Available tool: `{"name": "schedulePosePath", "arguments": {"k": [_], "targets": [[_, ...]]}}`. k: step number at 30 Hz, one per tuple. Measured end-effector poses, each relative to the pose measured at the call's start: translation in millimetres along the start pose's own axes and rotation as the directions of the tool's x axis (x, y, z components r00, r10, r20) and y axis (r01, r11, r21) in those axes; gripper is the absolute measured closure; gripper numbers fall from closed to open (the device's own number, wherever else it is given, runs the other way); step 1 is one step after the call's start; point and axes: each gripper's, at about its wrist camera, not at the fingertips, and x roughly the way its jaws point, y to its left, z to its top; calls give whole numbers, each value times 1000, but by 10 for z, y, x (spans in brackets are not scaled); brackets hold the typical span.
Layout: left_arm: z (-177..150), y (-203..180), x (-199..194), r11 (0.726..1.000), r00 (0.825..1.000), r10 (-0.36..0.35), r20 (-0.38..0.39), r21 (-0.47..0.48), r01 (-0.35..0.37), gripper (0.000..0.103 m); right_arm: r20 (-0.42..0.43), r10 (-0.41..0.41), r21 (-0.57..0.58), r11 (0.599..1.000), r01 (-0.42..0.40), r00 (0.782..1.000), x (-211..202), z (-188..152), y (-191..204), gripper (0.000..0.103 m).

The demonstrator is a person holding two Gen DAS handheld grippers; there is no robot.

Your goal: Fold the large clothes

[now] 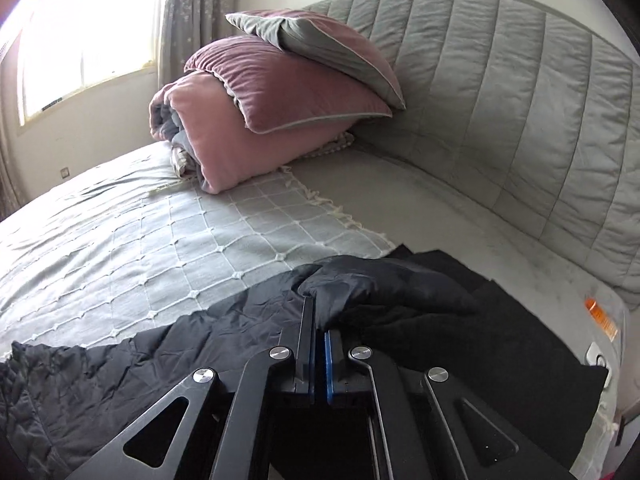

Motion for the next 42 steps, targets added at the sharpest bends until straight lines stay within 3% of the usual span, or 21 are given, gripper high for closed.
{"name": "schedulePosePath", "arguments": {"k": [5,10,13,16,21,23,27,29,32,34,38,40,42], "targets": [[52,163,-56,998,1000,-29,-2,-51,29,20,-24,77,14,997,-77,997,-121,-157,111,101],[159,421,-133,995,999,13,33,-102,-10,20,59,205,-51,978,-202,977,-697,-39,556,101],[219,659,-174,983,998,41,45,-183,-32,20,135,324,-137,942,-306,936,-1228,-28,1022,101],[251,812,-203,974,998,42,52,-225,-29,20,177,449,-257,880,-399,876,-1796,-198,1614,100],[262,1015,-215,959,997,63,55,-279,-45,20,64,613,-446,723,-527,788,-2351,-959,2688,100],[262,1063,-194,955,997,61,49,-293,-44,20,-22,626,-531,653,-540,779,-2364,-1400,3112,100],[262,1125,-184,956,997,65,40,-289,-51,20,-190,545,-665,541,-515,817,-2078,-2286,3659,100],[260,1149,-189,956,998,58,39,-291,-44,20,-264,487,-695,503,-514,833,-1839,-2597,3685,98],[271,1194,-215,951,998,45,46,-307,-28,20,-315,445,-717,467,-517,838,-1623,-2852,3597,92],[276,1201,-219,951,998,41,47,-308,-25,20,-319,463,-700,473,-535,827,-1580,-2826,3491,84],[280,1204,-214,950,998,39,46,-312,-22,20,-359,525,-592,512,-623,772,-1530,-2653,3279,49],[280,1205,-215,950,998,44,48,-311,-27,20,-390,545,-552,507,-662,743,-1500,-2650,3233,45],[284,1211,-207,949,998,46,49,-313,-29,20,-427,535,-521,513,-682,729,-1434,-2702,3306,45]]}}
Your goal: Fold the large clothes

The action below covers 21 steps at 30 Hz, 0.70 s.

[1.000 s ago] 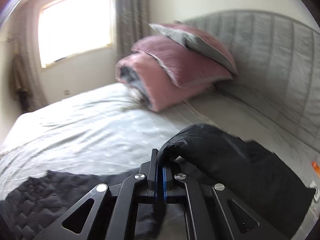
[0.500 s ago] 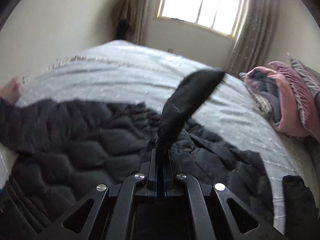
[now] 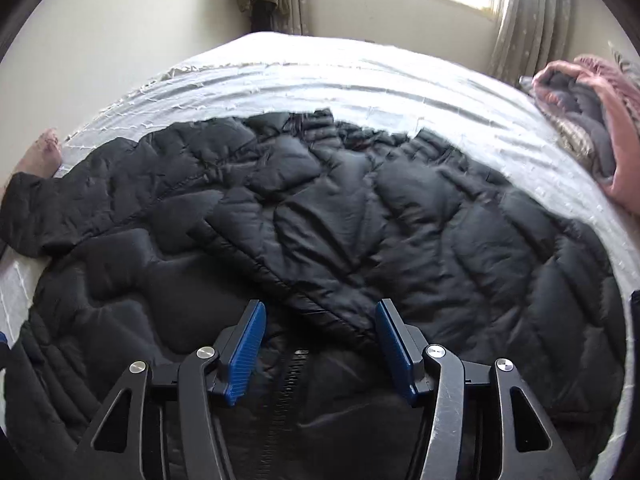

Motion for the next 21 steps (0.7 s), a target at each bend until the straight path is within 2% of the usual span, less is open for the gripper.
{"name": "schedulePosePath", "arguments": {"k": [2,4,9,12,13,14,16,19,20,21], "targets": [[-4,3,15,1000,1000,0,-6,-2,0,20,-31,5,19,1000,-5,999,108,-32,39,44],[8,28,29,1000,1000,-5,-12,-9,5,20,-37,-26,-1,1000,26,999,147,-32,109,43],[92,191,-17,998,1000,10,1,-56,-10,20,-22,-39,-35,999,39,999,-224,15,285,43],[197,400,-86,993,996,78,37,-90,-75,20,-7,33,50,998,-32,999,-630,22,330,41],[218,448,-95,991,995,95,42,-97,-91,20,-6,63,92,994,-62,998,-782,-20,339,35],[267,543,-96,988,992,118,44,-108,-113,20,-6,88,124,989,-86,996,-938,-107,343,26],[398,741,-103,979,985,166,48,-131,-159,20,-19,92,114,989,-89,996,-1194,-328,419,20],[595,1111,-205,939,952,291,94,-216,-266,20,-73,56,68,996,-51,996,-1467,-774,555,20],[661,1273,-223,924,945,315,94,-258,-282,20,-82,75,88,994,-68,994,-1537,-926,549,20],[725,1445,-230,913,945,315,87,-300,-277,20,-91,114,118,988,-103,989,-1591,-1066,525,20]]}}
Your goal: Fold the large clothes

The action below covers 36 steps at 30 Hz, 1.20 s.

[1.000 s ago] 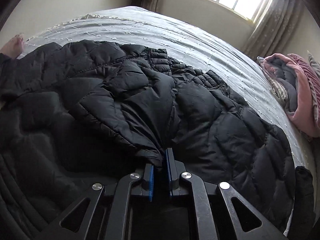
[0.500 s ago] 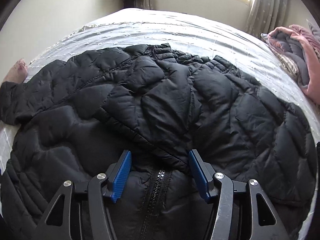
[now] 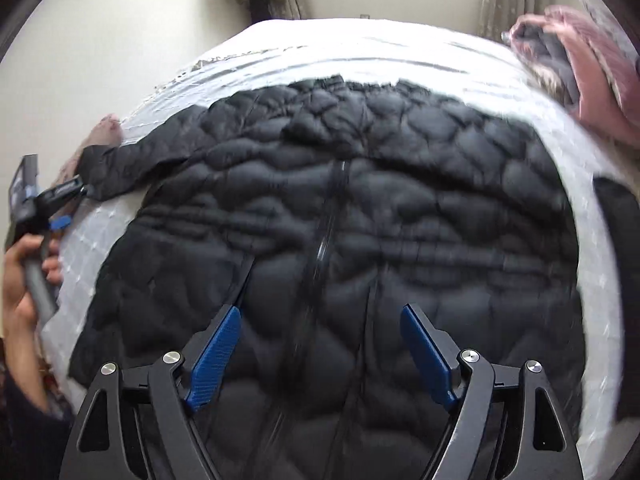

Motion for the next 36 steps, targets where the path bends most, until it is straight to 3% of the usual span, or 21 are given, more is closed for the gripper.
{"name": "schedulePosePath", "arguments": {"k": [3,7,9,13,17,20,22,25,28,30,33,36], "targets": [[211,287,166,995,999,40,-17,-89,-42,20,24,68,26,997,-69,997,-82,-254,-60,20],[447,504,403,994,998,55,-25,-97,-57,20,66,5,5,1000,-5,998,35,-348,-156,20],[545,591,532,991,1000,21,-23,-129,-23,20,43,19,42,999,-21,999,154,-338,-294,20],[646,640,809,989,998,-42,-42,-141,35,20,49,-31,117,993,25,998,115,-418,-570,20],[686,598,982,994,1000,23,-18,-110,-25,23,112,-25,144,990,9,993,-47,-411,-691,20],[707,639,1018,986,999,-34,-11,-165,31,59,138,1,162,986,-24,990,-144,-428,-727,20],[750,573,1014,990,999,-30,-31,-139,25,93,142,-7,160,987,-16,990,-122,-390,-757,20],[783,434,790,997,999,-7,45,-79,11,97,148,-27,165,986,3,989,-133,-388,-770,20],[833,330,392,999,987,-19,159,-25,24,97,150,-20,180,984,-7,989,-135,-379,-788,20],[879,244,122,999,975,-3,222,35,-5,98,152,-30,182,983,2,988,-132,-380,-789,20],[928,166,-200,996,961,-1,276,89,-25,98,151,-31,179,984,4,988,-134,-375,-790,20],[991,99,-467,996,953,-38,301,92,11,98,154,-22,187,982,-7,988,-143,-373,-801,20]]}}
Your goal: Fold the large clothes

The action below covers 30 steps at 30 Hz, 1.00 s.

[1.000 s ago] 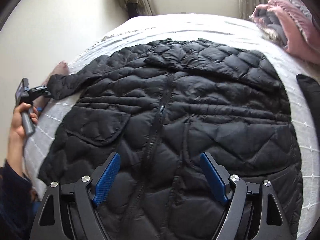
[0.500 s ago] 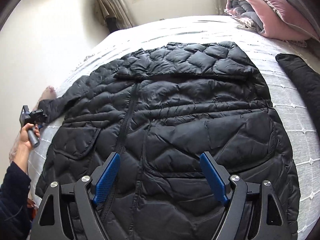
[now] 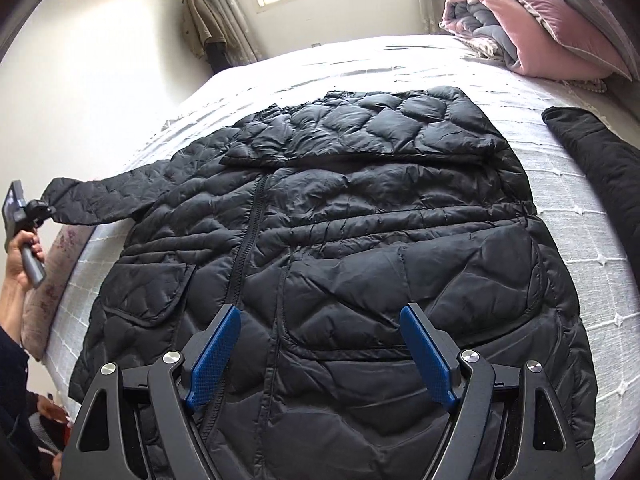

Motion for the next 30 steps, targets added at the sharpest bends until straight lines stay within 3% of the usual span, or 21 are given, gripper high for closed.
{"name": "schedulePosePath", "arguments": {"k": [4,8,12,17,21,25,30], "targets": [[67,-323,-286,998,997,-50,53,30,49,99,8,4,31,1000,-4,1000,-26,26,-83,20],[41,-908,-672,984,980,-170,102,78,163,99,23,9,91,996,-11,1000,-78,60,-240,20],[-103,-1572,-1076,944,943,-320,93,119,309,99,40,5,160,987,-12,999,-135,91,-408,20],[-467,-2530,-1517,866,875,-482,50,179,467,99,56,6,223,975,-19,998,-187,114,-585,20],[-918,-3223,-1626,807,830,-557,-13,228,545,99,69,21,270,962,-39,997,-249,128,-743,20],[-1456,-3630,-1234,800,827,-544,-144,211,562,99,75,4,303,953,-26,997,-273,129,-854,20],[-2163,-4054,-833,783,807,-497,-318,235,576,96,87,27,332,942,-54,996,-314,141,-928,20]]}}
